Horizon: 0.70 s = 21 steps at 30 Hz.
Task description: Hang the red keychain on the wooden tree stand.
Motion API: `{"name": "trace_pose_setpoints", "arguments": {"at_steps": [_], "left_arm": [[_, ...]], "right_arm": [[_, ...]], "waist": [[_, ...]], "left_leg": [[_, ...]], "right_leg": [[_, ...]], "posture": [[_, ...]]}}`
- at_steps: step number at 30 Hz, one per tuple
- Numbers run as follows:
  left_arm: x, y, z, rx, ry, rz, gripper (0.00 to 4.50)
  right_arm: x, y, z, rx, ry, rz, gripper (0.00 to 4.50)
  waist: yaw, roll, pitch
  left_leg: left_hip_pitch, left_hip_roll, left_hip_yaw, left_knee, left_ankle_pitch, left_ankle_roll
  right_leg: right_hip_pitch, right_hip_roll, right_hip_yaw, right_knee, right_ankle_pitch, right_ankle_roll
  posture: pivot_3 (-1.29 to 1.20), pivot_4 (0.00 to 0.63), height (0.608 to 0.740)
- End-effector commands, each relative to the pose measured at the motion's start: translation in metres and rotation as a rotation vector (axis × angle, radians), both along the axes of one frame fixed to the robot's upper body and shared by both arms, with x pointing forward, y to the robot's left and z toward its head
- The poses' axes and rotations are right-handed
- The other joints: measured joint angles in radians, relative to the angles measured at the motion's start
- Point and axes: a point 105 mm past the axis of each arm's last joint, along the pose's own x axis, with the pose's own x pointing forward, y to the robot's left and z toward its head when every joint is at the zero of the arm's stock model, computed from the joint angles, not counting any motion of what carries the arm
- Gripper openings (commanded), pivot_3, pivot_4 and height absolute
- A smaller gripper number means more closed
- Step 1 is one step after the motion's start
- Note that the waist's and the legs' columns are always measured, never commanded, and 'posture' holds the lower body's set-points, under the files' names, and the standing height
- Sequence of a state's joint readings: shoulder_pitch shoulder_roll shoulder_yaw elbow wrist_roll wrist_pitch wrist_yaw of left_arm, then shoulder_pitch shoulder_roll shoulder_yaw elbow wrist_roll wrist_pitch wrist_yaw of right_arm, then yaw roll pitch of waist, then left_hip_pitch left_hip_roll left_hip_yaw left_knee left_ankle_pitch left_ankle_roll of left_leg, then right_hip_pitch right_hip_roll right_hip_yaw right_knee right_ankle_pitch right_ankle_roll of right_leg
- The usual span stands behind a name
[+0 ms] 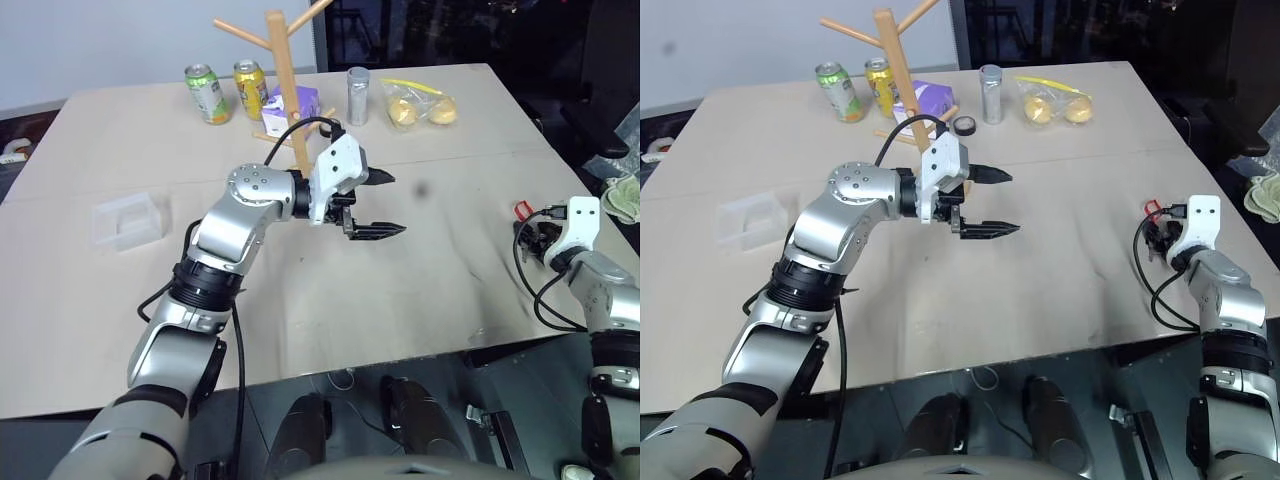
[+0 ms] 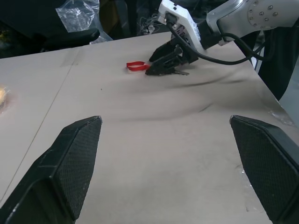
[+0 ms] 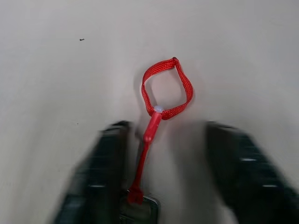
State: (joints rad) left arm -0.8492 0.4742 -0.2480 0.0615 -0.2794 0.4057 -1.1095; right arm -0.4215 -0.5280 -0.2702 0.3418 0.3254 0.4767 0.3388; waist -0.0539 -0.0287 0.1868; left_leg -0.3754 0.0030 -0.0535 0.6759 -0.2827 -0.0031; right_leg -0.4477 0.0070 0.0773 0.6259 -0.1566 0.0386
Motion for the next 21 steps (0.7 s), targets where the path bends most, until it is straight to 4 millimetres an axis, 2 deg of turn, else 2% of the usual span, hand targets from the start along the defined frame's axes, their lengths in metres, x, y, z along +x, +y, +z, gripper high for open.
{"name": "trace_pose_setpoints", "arguments": {"at_steps": [1,3,8,10,12,14,16,21], "left_arm": [[-0.003,0.0,0.018,-0.02,-0.058,-0.016,4.5],[-0.003,0.001,0.018,-0.021,-0.058,-0.013,4.5],[0.0,0.003,0.02,-0.038,-0.062,0.003,4.5],[0.001,0.005,0.024,-0.064,-0.061,0.013,4.5],[-0.003,0.011,0.032,-0.124,-0.043,0.02,4.5],[-0.011,0.022,0.038,-0.184,-0.007,0.019,4.5],[-0.022,0.036,0.039,-0.225,0.049,0.027,4.5],[-0.037,0.076,0.038,-0.315,0.133,0.194,4.5]], "right_arm": [[-0.007,0.013,-0.008,0.001,0.028,0.06,0.87],[-0.01,0.009,-0.009,-0.005,0.036,0.053,0.01],[-0.015,0.004,-0.006,-0.062,0.023,0.073,0.01],[-0.017,0.01,0.003,-0.12,-0.016,0.126,0.01],[-0.022,0.027,0.023,-0.196,-0.1,0.215,0.01],[-0.031,0.057,0.049,-0.268,-0.229,0.339,0.01],[-0.041,0.09,0.074,-0.24,-0.361,0.401,0.01],[-0.055,0.177,0.114,-0.189,-0.594,0.539,0.01]], "waist": [[-0.003,0.0,0.0],[-0.006,0.0,0.0],[-0.005,0.0,0.0],[-0.004,0.0,0.0],[-0.003,0.0,0.0],[-0.009,0.002,0.001],[-0.024,0.003,0.001],[-0.035,0.003,0.001]], "left_leg": [[0.0,0.0,0.0,0.0,0.0,0.0],[0.0,0.0,0.0,0.0,0.0,0.0],[0.0,0.0,0.0,0.0,0.0,0.0],[0.0,0.0,0.0,0.0,0.0,0.0],[0.001,0.0,-0.001,0.0,0.0,0.0],[0.001,0.0,-0.001,0.0,0.0,0.0],[-0.001,0.0,0.0,0.0,0.0,0.0],[0.004,0.005,0.0,-0.002,0.0,0.0]], "right_leg": [[0.0,0.0,0.0,0.0,0.0,0.0],[0.0,0.0,0.0,0.0,0.0,0.0],[0.0,0.0,0.0,0.0,0.0,0.0],[0.0,0.0,0.0,0.0,0.0,0.0],[0.0,0.0,0.0,0.0,0.0,0.0],[-0.001,0.0,0.0,0.0,0.0,0.0],[-0.001,0.0,0.001,0.0,0.0,0.0],[-0.001,0.005,0.001,0.001,0.0,0.0]], "posture": [[0.0,0.15,0.74],[0.0,0.15,0.74],[0.0,0.15,0.74],[0.0,0.15,0.74],[0.0,0.15,0.74],[0.0,0.15,0.74],[0.0,0.15,0.74],[0.0,0.15,0.74]]}}
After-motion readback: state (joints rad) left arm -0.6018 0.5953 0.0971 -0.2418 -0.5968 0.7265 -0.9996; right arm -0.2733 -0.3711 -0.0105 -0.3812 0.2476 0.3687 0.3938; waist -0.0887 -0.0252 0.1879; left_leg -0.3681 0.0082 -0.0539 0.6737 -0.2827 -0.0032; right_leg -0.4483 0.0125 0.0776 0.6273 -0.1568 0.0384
